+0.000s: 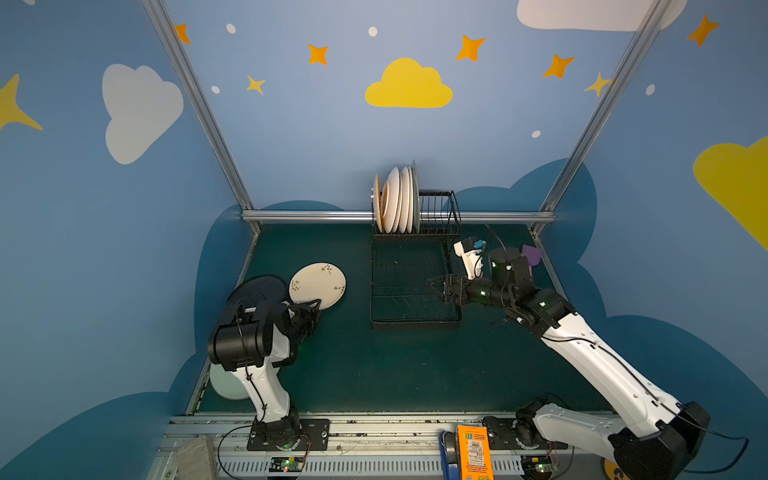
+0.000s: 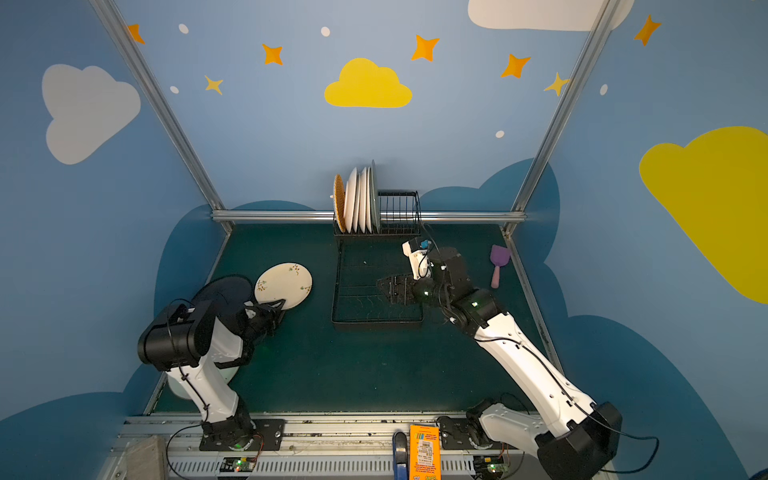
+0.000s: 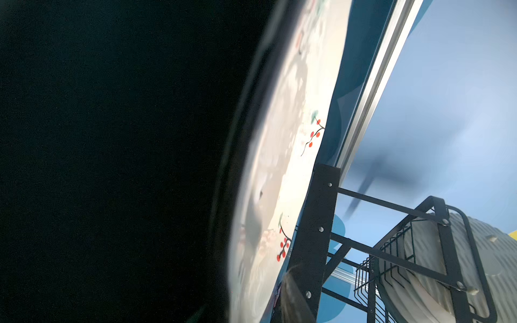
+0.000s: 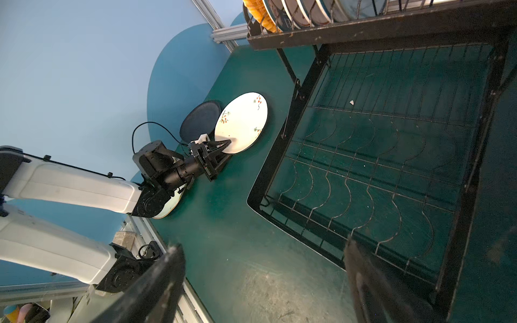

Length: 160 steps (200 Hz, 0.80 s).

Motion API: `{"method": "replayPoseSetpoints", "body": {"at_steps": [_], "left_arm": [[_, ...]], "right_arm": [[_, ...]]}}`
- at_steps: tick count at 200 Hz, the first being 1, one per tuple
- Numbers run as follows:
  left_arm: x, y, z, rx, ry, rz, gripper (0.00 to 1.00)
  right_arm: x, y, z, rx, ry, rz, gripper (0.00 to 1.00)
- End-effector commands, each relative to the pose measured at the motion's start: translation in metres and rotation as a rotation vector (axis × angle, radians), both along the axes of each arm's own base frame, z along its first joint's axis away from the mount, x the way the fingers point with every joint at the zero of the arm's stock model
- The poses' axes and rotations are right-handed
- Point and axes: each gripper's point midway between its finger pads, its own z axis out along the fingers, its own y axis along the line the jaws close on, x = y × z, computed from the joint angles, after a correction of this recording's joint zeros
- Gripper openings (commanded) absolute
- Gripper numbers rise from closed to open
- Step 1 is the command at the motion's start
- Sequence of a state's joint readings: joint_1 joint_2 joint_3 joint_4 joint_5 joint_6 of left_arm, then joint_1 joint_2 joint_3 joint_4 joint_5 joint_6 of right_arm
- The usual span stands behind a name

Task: Load the plates into the dish rack
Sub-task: 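Tilt the cream berry plate up with left gripper while right gripper approaches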

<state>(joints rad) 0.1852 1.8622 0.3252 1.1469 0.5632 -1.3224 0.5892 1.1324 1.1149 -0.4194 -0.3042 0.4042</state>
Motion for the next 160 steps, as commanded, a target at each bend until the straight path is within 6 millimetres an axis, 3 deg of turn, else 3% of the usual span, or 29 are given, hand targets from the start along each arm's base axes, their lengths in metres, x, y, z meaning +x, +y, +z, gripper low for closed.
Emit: {"method": "replayPoseSetpoints", "body": {"at_steps": [1, 28, 45, 70, 111, 160], "left_arm": [[-0.043, 0.019, -0.077, 0.006, 0.353, 0.157, 0.26], [-0.037, 0.021, -0.07, 0.013, 0.341, 0.161, 0.19], [-0.027, 0.019, -0.058, 0.027, 0.3, 0.125, 0.1], [-0.015, 0.018, -0.033, 0.068, 0.234, 0.078, 0.04], [-0.008, 0.017, 0.028, 0.131, 0.149, 0.013, 0.04], [-0.035, 0.032, 0.099, 0.194, 0.144, 0.01, 0.04]], "right_arm": [[-0.008, -0.007, 0.005, -0.007, -0.021, -0.004, 0.87], [-0.013, -0.011, 0.006, -0.009, -0.035, -0.007, 0.87], [-0.014, -0.012, 0.005, -0.014, -0.033, -0.006, 0.87], [-0.017, -0.013, 0.002, -0.015, -0.041, 0.005, 0.87], [-0.017, -0.01, -0.001, -0.011, -0.069, 0.022, 0.87], [-0.013, 0.005, -0.005, -0.01, -0.139, 0.102, 0.87]]}}
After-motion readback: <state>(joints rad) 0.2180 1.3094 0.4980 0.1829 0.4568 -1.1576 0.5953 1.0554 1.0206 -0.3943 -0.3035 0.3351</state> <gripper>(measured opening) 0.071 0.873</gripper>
